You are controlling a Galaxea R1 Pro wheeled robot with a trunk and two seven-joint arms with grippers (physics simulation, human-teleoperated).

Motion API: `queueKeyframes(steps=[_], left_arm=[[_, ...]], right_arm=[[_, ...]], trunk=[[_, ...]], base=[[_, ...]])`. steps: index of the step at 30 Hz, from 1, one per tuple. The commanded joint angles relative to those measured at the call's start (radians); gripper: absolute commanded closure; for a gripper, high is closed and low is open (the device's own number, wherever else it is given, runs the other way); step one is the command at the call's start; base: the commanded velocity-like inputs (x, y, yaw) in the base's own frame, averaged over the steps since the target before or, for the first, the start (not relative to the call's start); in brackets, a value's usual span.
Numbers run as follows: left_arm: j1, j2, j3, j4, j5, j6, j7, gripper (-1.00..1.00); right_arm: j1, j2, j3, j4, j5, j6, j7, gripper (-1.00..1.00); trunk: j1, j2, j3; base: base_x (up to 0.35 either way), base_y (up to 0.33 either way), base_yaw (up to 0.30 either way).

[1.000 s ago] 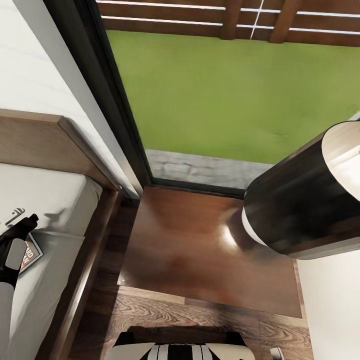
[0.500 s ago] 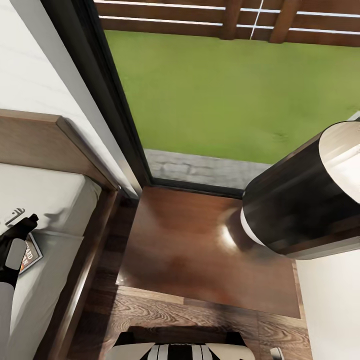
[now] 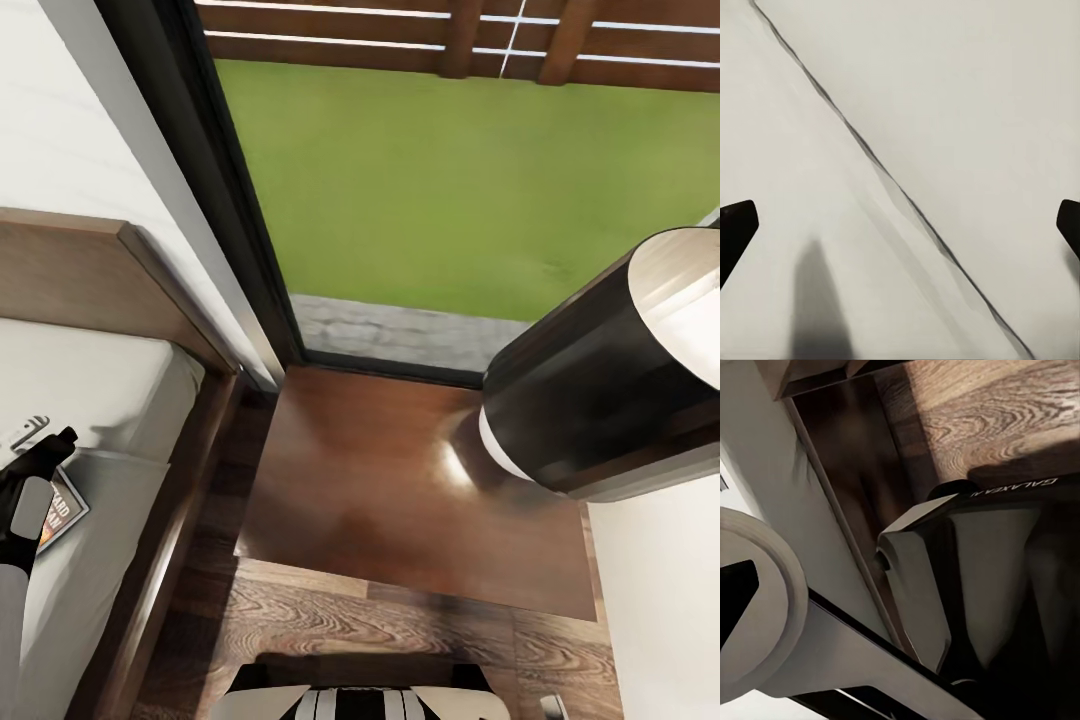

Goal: In the bedroom, move the book from the bed onto either nightstand, and place the two sandals side by side next to the bed.

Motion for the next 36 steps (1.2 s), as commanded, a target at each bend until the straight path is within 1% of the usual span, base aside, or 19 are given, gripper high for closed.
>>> queueKeyframes(steps=[1,11,18,36], left_arm=[[0.001,0.0,-0.001,0.001,0.007,0.011,0.004,-1.0],[0.001,0.0,0.0,0.001,0.007,0.011,0.004,-1.0],[0.001,0.0,-0.001,0.001,0.007,0.011,0.004,-1.0],[0.001,0.0,-0.001,0.001,0.007,0.011,0.004,-1.0]], right_arm=[[-0.001,0.0,0.008,0.0,-0.01,0.01,0.003,-1.0],[-0.001,0.0,0.008,-0.001,-0.01,0.01,0.003,-1.0],[-0.001,0.0,0.008,-0.001,-0.01,0.01,0.003,-1.0],[0.0,0.0,0.008,-0.001,-0.01,0.01,0.004,-1.0]], trunk=[[0.0,0.0,-0.001],[0.0,0.0,-0.001],[0.0,0.0,-0.001],[0.0,0.0,-0.001]], base=[[-0.007,0.0,0.0],[-0.007,0.0,0.0],[-0.157,0.0,0.0],[-0.003,-0.013,0.0]])
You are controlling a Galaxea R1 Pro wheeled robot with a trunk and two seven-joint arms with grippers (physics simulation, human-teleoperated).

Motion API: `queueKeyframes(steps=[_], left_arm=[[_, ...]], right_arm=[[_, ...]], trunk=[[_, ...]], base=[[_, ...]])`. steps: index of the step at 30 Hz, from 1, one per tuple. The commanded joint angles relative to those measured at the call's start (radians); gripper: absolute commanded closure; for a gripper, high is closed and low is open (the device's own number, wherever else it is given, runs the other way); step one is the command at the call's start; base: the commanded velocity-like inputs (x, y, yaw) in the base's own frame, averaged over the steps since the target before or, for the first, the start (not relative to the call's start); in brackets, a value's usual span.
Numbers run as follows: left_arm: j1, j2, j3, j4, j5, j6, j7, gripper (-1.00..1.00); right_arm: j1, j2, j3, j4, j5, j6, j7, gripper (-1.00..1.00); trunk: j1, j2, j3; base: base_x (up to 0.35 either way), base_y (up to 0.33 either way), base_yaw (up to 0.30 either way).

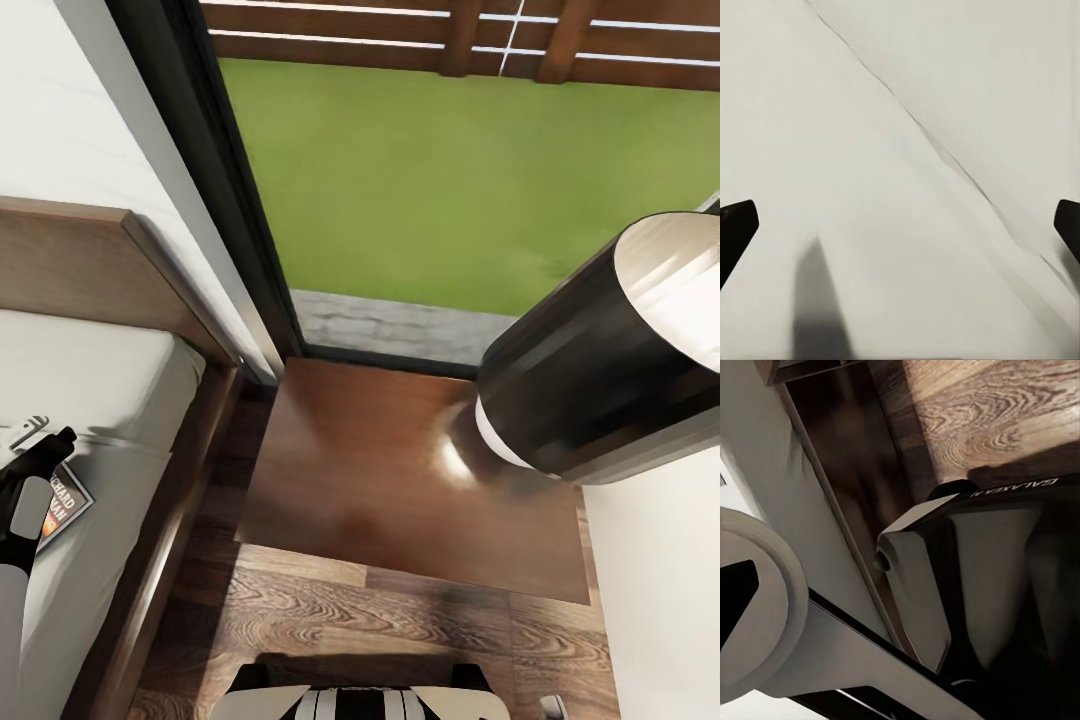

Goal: In the bedroom, move the book from the bed onto either nightstand, and place the two sandals side by side next to the bed.

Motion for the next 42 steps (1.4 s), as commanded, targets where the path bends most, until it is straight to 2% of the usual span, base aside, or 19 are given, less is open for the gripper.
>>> queueKeyframes(steps=[1,37,42], left_arm=[[0.001,0.0,-0.002,0.003,0.009,0.011,0.003,-1.0],[0.001,-0.002,-0.002,0.004,0.01,0.011,0.003,-1.0],[0.001,-0.002,-0.002,0.005,0.01,0.012,0.003,-1.0]], right_arm=[[0.0,0.0,0.008,0.0,-0.01,0.01,0.003,-1.0],[0.0,0.0,0.007,0.001,-0.01,0.01,0.002,-1.0],[0.0,0.0,0.007,0.001,-0.011,0.01,0.002,-1.0]], trunk=[[0.0,0.0,-0.001],[0.0,0.0,-0.001],[0.0,0.0,-0.001]], base=[[0.0,-0.004,0.0],[0.0,-0.011,0.0],[0.0,-0.139,0.0]])
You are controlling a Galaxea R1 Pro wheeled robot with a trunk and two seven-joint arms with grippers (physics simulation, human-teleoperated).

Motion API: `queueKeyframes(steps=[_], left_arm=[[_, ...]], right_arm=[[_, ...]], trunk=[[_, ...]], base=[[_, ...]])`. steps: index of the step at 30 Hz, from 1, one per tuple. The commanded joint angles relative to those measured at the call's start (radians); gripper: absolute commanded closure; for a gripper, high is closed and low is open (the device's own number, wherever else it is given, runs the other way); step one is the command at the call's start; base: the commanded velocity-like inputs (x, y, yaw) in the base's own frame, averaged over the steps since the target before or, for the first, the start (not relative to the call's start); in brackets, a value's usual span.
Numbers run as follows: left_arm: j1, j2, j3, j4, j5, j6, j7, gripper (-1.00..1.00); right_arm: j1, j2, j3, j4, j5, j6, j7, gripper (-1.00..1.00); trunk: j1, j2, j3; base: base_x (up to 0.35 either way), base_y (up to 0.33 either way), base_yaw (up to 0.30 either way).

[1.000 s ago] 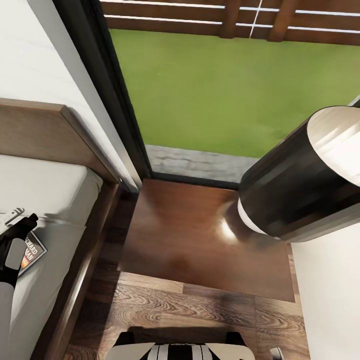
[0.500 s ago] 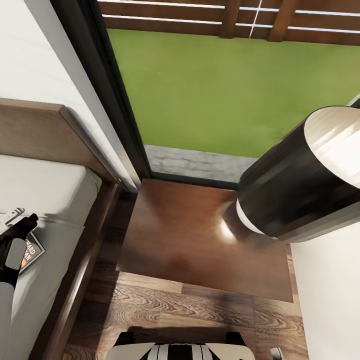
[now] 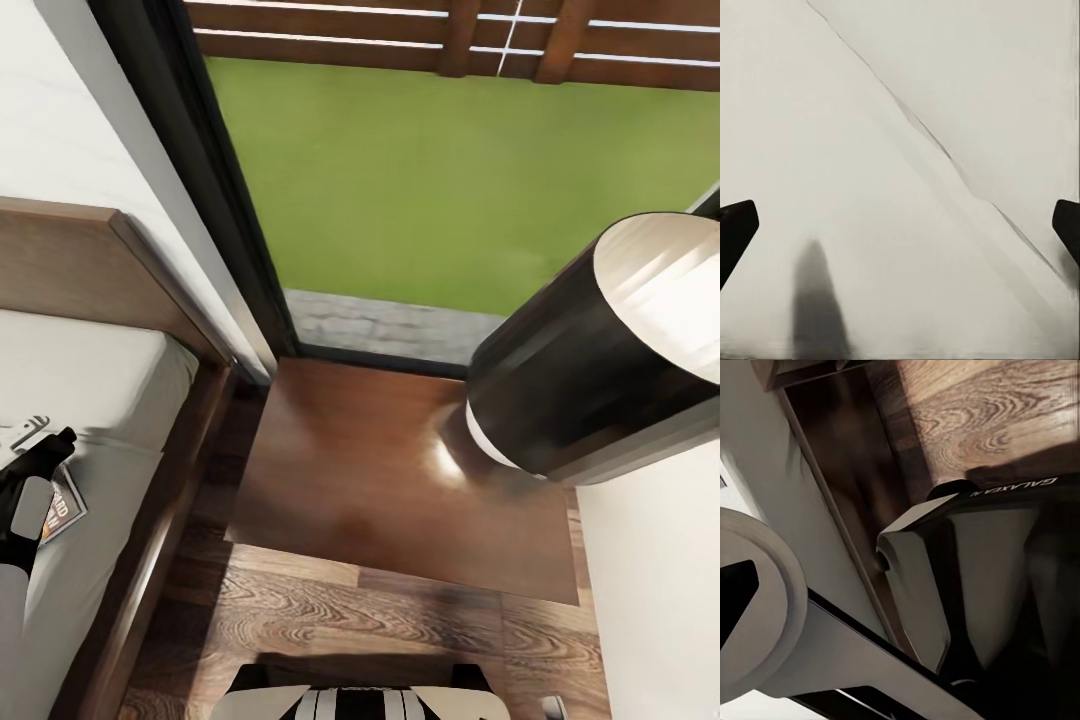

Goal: In the bedroom, move the book from the bed onto either nightstand, and place the two sandals side by side next to the bed.

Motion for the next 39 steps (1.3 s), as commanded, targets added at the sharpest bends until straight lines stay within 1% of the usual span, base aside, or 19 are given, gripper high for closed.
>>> queueKeyframes(steps=[1,21,39], left_arm=[[0.001,0.0,-0.002,0.005,0.01,0.011,0.002,-1.0],[0.001,0.0,0.0,0.005,0.01,0.011,0.002,-1.0],[0.001,0.001,0.001,0.003,0.009,0.012,0.004,-1.0]], right_arm=[[0.0,0.0,0.008,0.0,-0.01,0.01,0.003,-1.0],[0.0,0.0,0.009,0.0,-0.011,0.012,0.003,-1.0],[0.0,0.0,0.008,0.0,-0.01,0.012,0.004,-1.0]], trunk=[[0.0,0.0,-0.001],[0.0,0.0,-0.001],[-0.069,0.126,0.056]], base=[[0.0,-0.087,0.0],[0.0,-0.007,0.0],[0.0,0.0,0.0]])
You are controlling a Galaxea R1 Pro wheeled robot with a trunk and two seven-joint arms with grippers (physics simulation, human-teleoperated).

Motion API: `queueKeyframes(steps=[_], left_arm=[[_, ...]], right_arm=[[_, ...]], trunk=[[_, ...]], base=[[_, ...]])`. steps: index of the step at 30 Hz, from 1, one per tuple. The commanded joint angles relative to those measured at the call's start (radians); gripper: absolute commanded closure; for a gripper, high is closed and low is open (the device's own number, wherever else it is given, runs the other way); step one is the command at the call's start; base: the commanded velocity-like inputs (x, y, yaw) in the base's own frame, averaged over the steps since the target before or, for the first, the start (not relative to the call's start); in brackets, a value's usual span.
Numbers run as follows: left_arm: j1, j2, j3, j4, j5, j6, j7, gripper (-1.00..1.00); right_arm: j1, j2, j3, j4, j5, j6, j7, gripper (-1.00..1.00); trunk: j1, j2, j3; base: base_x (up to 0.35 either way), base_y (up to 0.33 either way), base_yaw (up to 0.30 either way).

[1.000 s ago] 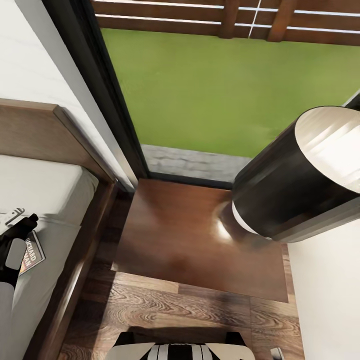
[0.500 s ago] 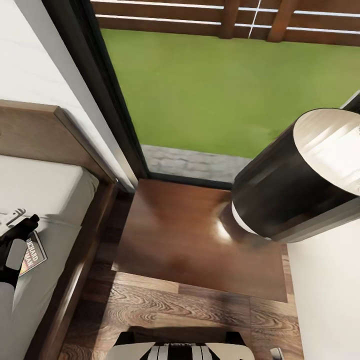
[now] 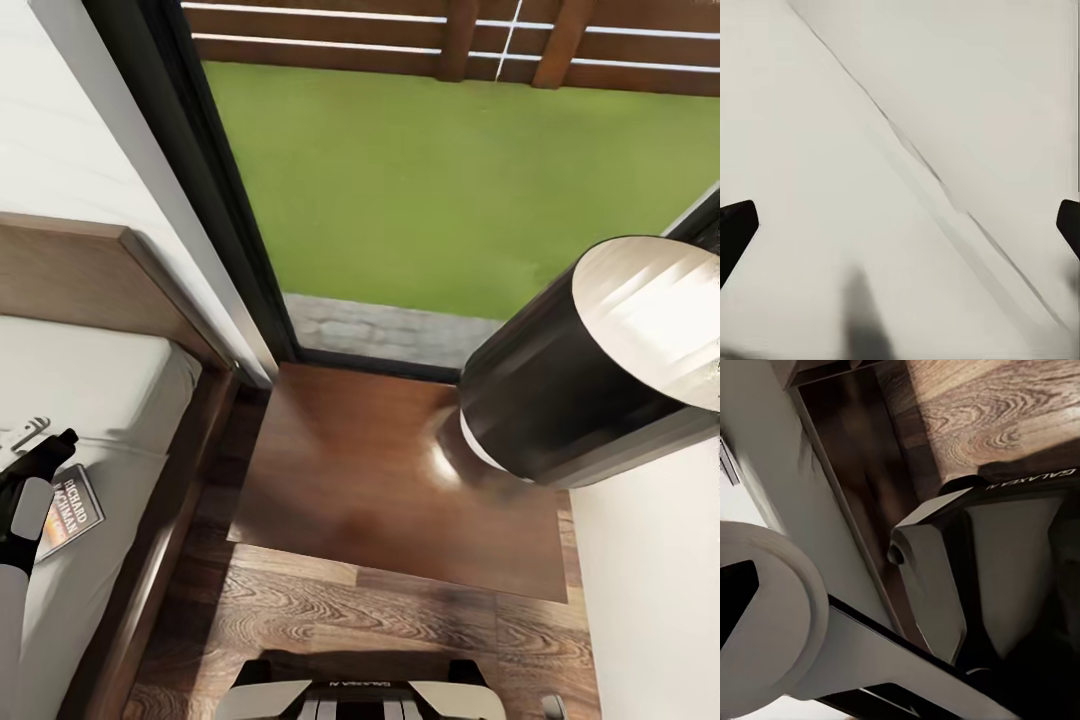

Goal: In the bedroom, move the book from the bed onto either nightstand, and place the two sandals side by side next to the bed.

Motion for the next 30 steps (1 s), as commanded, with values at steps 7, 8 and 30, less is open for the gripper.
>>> queueKeyframes(steps=[7,8,30], left_arm=[[0.0,0.0,0.0,-0.002,0.009,0.007,0.007,-1.0],[0.0,0.0,0.0,-0.002,0.009,0.007,0.007,-1.0],[0.0,-0.012,-0.003,-0.002,0.013,0.017,0.009,-1.0]], right_arm=[[0.0,0.0,0.008,0.0,-0.011,0.011,0.003,-1.0],[0.0,0.0,0.008,0.0,-0.011,0.011,0.003,-1.0],[0.0,0.0,0.008,0.0,-0.011,0.011,0.004,-1.0]], trunk=[[-0.027,0.049,0.022],[-0.031,0.056,0.025],[-0.115,0.21,0.094]], base=[[0.0,0.0,0.0],[0.0,0.0,0.0],[0.0,0.0,0.0]])
